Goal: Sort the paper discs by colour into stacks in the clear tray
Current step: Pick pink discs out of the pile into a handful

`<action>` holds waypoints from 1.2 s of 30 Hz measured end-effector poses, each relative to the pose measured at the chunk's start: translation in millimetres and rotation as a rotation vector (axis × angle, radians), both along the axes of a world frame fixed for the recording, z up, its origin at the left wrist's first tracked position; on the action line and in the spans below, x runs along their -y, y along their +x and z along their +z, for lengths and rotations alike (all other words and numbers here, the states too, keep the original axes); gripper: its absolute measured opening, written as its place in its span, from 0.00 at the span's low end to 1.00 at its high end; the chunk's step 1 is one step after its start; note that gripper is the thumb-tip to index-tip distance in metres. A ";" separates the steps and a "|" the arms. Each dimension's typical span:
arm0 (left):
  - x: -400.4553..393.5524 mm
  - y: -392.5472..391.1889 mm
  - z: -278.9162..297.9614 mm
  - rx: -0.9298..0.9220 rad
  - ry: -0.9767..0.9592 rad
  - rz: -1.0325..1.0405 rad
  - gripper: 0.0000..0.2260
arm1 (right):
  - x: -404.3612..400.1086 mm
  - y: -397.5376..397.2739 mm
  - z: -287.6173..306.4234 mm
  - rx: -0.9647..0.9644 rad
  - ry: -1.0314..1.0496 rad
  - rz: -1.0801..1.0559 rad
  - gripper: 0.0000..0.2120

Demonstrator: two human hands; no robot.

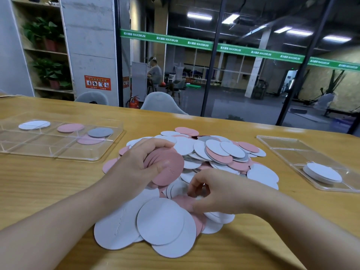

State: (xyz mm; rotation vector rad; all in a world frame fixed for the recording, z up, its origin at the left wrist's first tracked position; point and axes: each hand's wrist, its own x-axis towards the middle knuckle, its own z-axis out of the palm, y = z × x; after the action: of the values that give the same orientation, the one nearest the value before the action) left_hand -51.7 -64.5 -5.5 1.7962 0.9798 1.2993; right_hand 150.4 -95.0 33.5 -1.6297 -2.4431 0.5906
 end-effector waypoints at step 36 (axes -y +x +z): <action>-3.1 5.2 -5.4 -0.141 0.092 -0.046 0.21 | -21.4 -7.1 -27.6 -0.487 0.516 -0.090 0.10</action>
State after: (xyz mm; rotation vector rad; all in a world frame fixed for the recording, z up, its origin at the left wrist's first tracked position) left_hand -46.6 -61.4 -10.9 1.9917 0.9617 1.2209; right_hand 143.3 -73.6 6.0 -1.2068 -1.9420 0.2643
